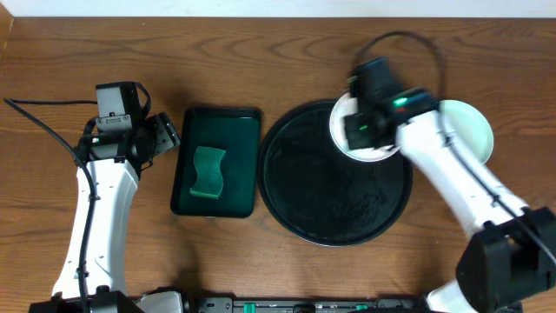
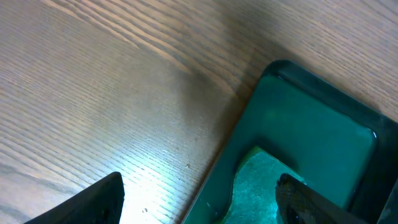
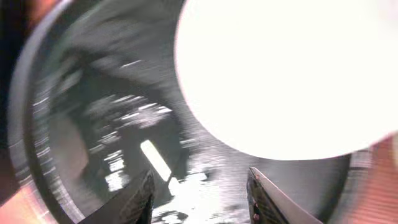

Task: Clean dirty plates on tray and stack at the side
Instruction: 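Grasp the white plate's rim with the right gripper and lift it, then set the white plate down at the center of the black tray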

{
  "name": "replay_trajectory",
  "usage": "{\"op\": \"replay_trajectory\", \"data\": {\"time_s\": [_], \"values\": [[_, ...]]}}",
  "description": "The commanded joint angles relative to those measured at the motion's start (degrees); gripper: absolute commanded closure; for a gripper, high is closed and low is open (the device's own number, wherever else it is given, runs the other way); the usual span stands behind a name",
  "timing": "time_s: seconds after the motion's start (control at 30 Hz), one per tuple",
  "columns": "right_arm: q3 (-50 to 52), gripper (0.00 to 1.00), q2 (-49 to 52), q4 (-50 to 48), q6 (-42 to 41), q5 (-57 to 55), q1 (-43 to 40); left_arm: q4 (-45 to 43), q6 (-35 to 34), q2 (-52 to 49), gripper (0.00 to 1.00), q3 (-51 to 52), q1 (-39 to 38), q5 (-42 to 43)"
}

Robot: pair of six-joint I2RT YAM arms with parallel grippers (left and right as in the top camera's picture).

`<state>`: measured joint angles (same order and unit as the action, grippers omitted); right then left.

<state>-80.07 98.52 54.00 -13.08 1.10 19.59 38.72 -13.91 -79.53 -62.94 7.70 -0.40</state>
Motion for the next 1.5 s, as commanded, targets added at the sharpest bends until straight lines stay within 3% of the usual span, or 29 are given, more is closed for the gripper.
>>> {"op": "replay_trajectory", "data": {"time_s": [0.0,0.13,0.33,1.17,1.3,1.33,1.4,1.47], "values": [[-0.7,0.57,0.3,-0.1,5.9,-1.3,-7.5,0.0,-0.3,-0.2,0.22,-0.3,0.1,-0.7],[-0.7,0.65,2.9,-2.0,7.9,-0.4,-15.0,0.0,-0.3,-0.2,0.22,-0.3,0.1,-0.7],[-0.7,0.65,6.7,-5.0,11.5,5.5,-19.8,0.0,-0.3,-0.2,0.21,-0.3,0.1,-0.7],[-0.6,0.66,15.1,-15.2,11.5,4.9,-20.3,0.0,-0.3,-0.2,0.22,-0.3,0.1,-0.7],[-0.6,0.71,15.9,-15.5,11.5,4.7,-20.3,0.0,-0.3,-0.2,0.22,-0.3,0.1,-0.7],[-0.6,0.76,15.9,-15.5,11.5,4.7,-20.3,0.0,-0.3,-0.2,0.21,-0.3,0.1,-0.7],[-0.6,0.99,15.9,-15.5,11.5,4.7,-20.4,0.0,-0.3,-0.2,0.21,-0.3,0.1,-0.7],[-0.6,0.99,15.9,-15.4,11.5,4.8,-20.3,0.0,-0.3,-0.2,0.21,-0.3,0.1,-0.7]]}}
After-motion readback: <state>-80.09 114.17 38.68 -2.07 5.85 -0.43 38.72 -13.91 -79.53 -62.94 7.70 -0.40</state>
